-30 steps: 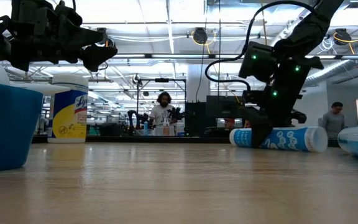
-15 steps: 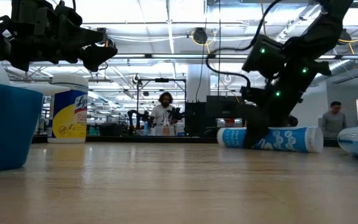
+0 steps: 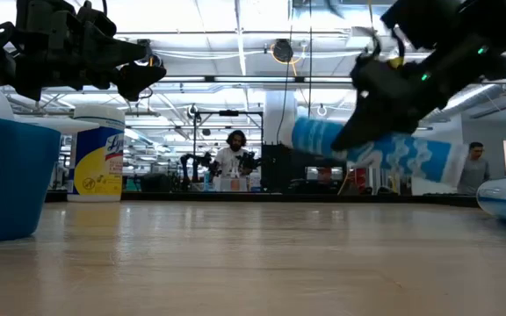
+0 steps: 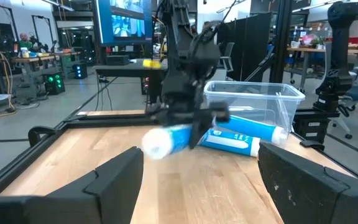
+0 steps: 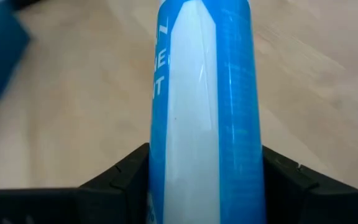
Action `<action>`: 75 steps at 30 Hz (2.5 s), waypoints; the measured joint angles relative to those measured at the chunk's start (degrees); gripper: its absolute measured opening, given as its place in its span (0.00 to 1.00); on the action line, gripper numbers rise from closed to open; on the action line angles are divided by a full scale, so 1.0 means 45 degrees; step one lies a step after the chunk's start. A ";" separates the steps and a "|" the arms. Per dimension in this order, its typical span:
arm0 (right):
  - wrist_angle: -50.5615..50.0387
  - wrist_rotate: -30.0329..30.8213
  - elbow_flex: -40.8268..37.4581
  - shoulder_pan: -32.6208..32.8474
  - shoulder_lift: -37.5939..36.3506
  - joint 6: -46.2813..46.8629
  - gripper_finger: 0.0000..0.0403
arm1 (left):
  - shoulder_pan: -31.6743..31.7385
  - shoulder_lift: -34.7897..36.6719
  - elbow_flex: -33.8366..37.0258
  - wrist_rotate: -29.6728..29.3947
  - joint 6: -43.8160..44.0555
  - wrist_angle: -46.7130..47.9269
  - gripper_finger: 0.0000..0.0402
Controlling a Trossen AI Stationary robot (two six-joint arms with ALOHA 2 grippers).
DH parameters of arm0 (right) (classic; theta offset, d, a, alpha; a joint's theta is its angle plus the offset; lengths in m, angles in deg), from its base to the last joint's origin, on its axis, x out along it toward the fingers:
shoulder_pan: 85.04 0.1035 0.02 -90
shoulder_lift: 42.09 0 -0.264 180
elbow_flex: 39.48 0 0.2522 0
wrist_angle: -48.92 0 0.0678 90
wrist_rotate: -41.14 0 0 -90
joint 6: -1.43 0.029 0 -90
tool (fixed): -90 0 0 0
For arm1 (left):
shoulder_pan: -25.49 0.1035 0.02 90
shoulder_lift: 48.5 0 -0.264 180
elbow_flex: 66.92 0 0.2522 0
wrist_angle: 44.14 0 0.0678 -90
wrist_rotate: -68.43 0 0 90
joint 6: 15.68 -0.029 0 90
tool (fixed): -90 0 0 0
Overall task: Pick & place silicon tubes, Sealant and Lysol wipes
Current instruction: Put the left blue sealant into the transparent bin
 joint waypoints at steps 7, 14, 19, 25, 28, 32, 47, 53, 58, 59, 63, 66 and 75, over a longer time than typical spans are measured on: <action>0.1202 0.0078 0.0014 0.2180 -0.1885 -0.0888 0.51 | -0.0001 -0.0005 0.0000 0.0003 0.0000 -0.0002 0.77; 0.3124 0.0092 0.0018 0.4584 -0.3121 -0.2555 0.51 | 0.0004 -0.0005 0.0000 -0.0002 0.0000 0.0000 0.77; 0.4458 0.0154 0.0030 0.6532 -0.3447 -0.4085 0.51 | 0.0001 -0.0002 0.0000 -0.0002 0.0000 -0.0017 0.77; 0.6103 0.0089 0.0038 0.9147 -0.3232 -0.6109 0.51 | -0.0001 -0.0005 0.0000 0.0001 0.0000 0.0005 0.77; 0.6775 0.0232 0.0038 1.0228 -0.2801 -0.6966 0.51 | 0.0002 -0.0002 0.0000 -0.0002 0.0000 0.0000 0.77; 0.7171 0.1568 0.0039 1.1231 -0.2217 -0.7741 0.51 | -0.0001 -0.0005 0.0000 0.0003 0.0000 0.0000 0.77; 0.2072 0.5416 0.1454 1.3048 -0.4077 -0.6778 0.51 | 0.0004 -0.0005 0.0000 -0.0002 0.0000 0.0005 0.77; 0.1029 0.5416 0.1460 1.3644 -0.3698 -0.5640 0.51 | -0.0001 -0.0005 0.0000 0.0003 0.0000 0.0005 0.77; 0.0987 0.5737 0.1049 1.3900 -0.2853 -0.4484 0.51 | 0.0004 -0.0005 0.0000 -0.0002 0.0004 0.0009 0.77; 0.1024 0.5807 0.0997 1.3975 -0.2702 -0.4270 0.51 | 0.0000 -0.0005 0.0000 -0.0002 0.0001 0.0010 0.77; 0.0770 0.5892 0.0846 1.4426 -0.2309 -0.3365 0.51 | -0.0001 -0.0005 0.0000 0.0003 0.0004 0.0010 0.77; 0.0473 0.6109 0.0685 1.4785 -0.2286 -0.2617 0.51 | 0.0004 -0.0005 0.0000 -0.0002 0.0000 0.0010 0.77; 0.0560 0.6168 -0.0668 1.5383 -0.2281 -0.0748 0.51 | -0.0001 -0.0005 0.0000 0.0003 0.0002 0.0010 0.77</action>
